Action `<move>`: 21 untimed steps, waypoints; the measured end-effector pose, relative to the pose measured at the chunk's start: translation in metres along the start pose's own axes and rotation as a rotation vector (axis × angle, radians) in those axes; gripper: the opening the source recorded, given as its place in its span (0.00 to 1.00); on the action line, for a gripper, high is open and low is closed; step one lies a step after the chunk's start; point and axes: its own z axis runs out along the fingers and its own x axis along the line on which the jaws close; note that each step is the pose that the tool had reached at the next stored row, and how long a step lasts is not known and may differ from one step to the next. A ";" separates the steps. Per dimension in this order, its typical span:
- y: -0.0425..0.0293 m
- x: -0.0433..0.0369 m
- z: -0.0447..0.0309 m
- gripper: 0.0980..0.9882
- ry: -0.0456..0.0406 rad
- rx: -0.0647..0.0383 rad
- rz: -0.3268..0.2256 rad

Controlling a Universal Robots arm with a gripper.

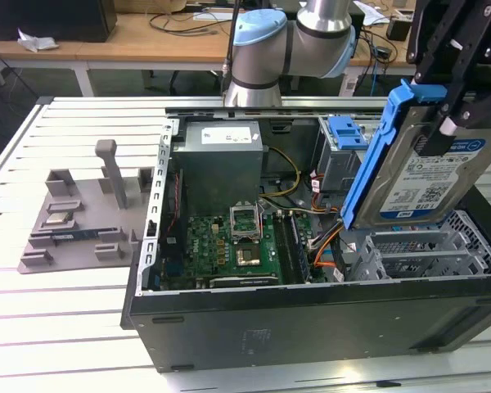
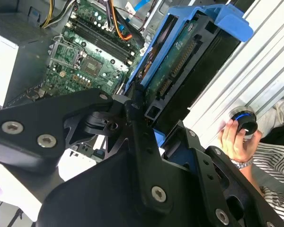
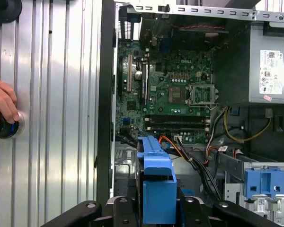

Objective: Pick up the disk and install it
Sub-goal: 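Pick up the disk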

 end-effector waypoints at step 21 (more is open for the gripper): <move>-0.0520 0.0014 0.0004 0.30 0.0002 -0.001 0.000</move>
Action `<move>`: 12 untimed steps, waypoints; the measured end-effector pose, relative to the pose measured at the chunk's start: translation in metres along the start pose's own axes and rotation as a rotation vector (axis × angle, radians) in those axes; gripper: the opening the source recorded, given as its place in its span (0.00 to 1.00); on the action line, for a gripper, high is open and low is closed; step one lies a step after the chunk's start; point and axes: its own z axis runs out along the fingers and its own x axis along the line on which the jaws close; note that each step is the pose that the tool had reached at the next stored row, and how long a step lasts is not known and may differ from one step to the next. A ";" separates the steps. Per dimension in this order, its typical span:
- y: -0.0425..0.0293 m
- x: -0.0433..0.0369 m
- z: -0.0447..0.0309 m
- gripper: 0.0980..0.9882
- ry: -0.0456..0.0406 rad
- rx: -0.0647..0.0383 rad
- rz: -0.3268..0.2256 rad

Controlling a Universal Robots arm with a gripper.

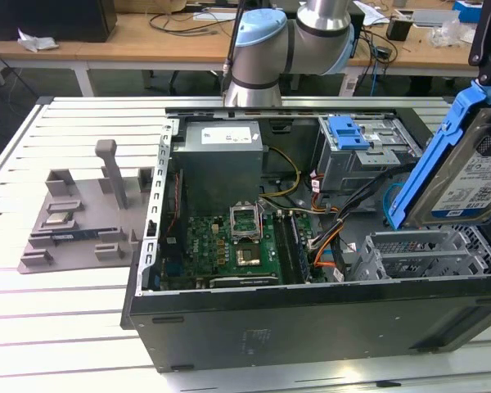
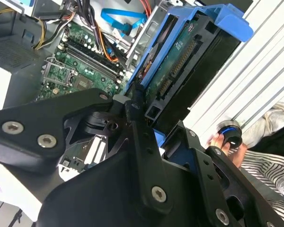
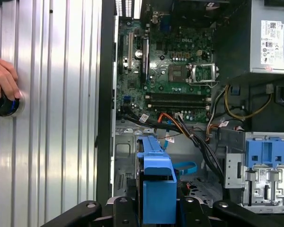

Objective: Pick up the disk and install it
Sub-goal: 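Pick up the disk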

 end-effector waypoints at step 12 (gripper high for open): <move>-0.0031 0.0023 0.0113 0.30 -0.0012 0.003 0.082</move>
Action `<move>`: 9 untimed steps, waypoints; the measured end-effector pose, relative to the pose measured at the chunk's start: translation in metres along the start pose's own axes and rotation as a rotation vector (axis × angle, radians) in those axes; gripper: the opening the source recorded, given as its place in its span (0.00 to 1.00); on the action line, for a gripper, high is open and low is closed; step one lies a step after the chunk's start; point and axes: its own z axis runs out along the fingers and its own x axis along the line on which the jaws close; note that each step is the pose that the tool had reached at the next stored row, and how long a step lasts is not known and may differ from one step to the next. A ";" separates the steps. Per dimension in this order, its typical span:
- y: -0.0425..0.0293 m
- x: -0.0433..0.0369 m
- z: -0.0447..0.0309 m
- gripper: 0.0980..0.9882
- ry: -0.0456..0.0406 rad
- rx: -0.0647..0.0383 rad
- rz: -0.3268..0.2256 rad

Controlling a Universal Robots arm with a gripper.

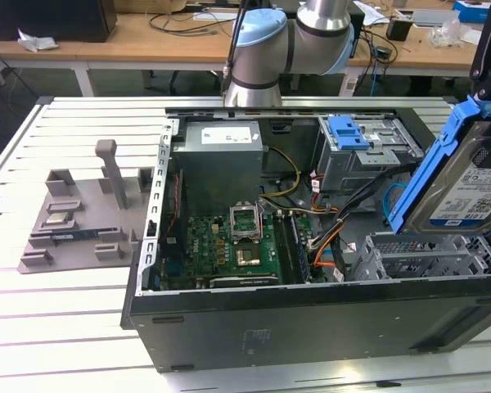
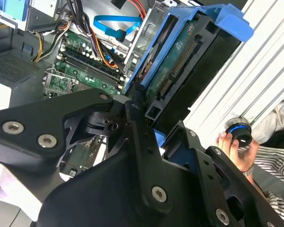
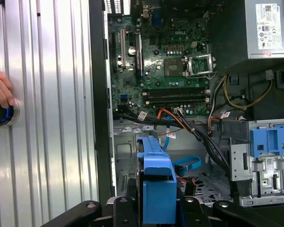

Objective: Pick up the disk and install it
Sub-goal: 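Pick up the disk, then insert the disk into the insertion slot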

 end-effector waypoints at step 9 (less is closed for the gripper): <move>0.0000 0.0000 0.0001 0.30 0.0002 0.000 0.000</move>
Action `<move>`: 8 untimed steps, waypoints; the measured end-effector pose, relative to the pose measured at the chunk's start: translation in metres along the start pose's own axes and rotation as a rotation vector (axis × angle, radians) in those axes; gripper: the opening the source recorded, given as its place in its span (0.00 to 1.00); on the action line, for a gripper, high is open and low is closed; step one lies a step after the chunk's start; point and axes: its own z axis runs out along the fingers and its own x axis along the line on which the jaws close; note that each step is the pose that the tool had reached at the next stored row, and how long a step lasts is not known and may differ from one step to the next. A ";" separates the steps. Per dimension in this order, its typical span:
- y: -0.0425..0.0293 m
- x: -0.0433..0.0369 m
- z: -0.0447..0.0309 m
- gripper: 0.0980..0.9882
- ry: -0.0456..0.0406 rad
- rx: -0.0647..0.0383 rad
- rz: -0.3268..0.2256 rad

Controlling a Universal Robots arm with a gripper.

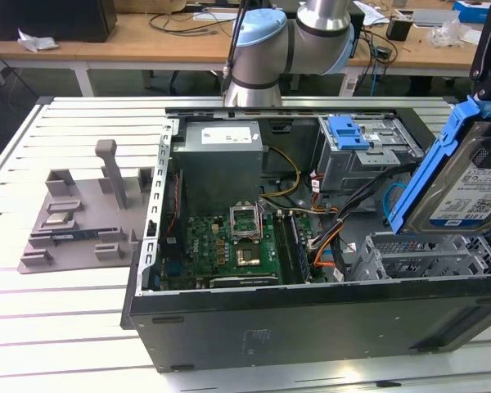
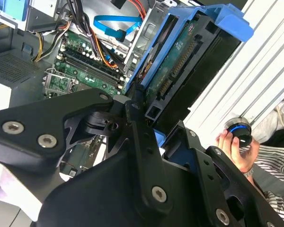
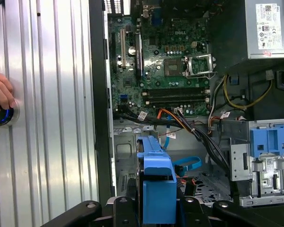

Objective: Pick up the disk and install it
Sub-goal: 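Insert the disk into the insertion slot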

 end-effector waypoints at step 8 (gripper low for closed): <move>0.0004 -0.0005 0.0093 0.30 0.0004 0.000 -0.009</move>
